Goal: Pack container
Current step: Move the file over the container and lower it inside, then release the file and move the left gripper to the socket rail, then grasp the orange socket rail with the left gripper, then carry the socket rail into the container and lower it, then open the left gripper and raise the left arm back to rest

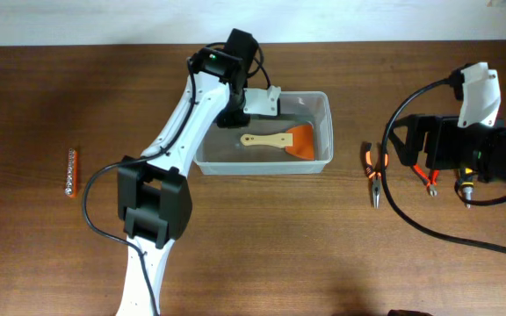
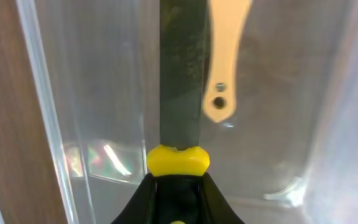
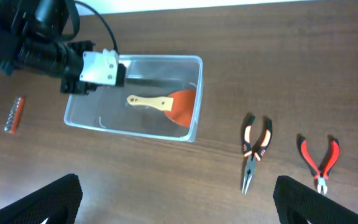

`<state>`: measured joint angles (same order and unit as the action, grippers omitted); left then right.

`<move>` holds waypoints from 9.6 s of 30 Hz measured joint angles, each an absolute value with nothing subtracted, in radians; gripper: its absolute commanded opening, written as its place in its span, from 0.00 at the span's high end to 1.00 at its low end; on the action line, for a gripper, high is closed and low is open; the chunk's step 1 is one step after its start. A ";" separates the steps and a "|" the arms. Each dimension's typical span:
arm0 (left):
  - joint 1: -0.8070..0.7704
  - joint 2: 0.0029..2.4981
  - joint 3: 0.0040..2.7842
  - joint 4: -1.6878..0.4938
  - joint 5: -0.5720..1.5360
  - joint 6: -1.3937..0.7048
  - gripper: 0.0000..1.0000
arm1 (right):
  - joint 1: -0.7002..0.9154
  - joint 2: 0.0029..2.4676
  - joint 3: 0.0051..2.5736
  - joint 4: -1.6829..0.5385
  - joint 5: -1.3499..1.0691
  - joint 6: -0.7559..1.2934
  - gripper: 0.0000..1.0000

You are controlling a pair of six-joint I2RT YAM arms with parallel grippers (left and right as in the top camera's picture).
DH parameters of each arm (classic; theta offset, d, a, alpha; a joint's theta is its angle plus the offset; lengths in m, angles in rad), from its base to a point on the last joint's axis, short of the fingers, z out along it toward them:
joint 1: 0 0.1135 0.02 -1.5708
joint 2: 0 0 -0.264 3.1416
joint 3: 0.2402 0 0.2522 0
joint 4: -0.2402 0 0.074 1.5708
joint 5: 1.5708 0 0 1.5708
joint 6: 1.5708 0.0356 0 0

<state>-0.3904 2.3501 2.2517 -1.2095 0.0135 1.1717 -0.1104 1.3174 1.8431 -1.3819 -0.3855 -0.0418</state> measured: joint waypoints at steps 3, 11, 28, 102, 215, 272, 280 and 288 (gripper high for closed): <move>-0.377 2.369 2.252 -1.184 0.014 1.179 0.97 | -0.110 1.317 1.843 -1.385 -0.385 -0.042 0.01; -0.363 2.419 2.252 -1.122 0.034 1.186 0.89 | -0.110 1.317 1.843 -1.389 -0.385 -0.041 0.01; -0.363 2.383 2.278 -1.128 -0.005 0.956 0.01 | -0.110 1.317 1.843 -1.399 -0.385 -0.042 0.01; 0.511 2.176 1.588 -0.934 -0.042 0.301 0.29 | -0.110 1.439 1.843 -1.449 -0.410 -0.041 0.01; -0.489 2.366 2.210 -1.245 0.084 1.301 0.97 | -0.110 1.439 1.843 -1.515 -0.410 -0.042 0.01; -0.596 2.316 2.679 -1.203 0.356 0.588 0.21 | -0.110 1.439 1.843 -1.528 -0.405 -0.041 0.01; -0.682 2.319 2.678 -1.250 0.228 0.515 0.07 | -0.110 1.442 1.843 -1.486 -0.335 -0.038 0.01; -0.598 2.313 2.678 -1.269 0.136 0.468 0.05 | -0.110 1.529 1.843 -1.429 -0.238 -0.024 0.01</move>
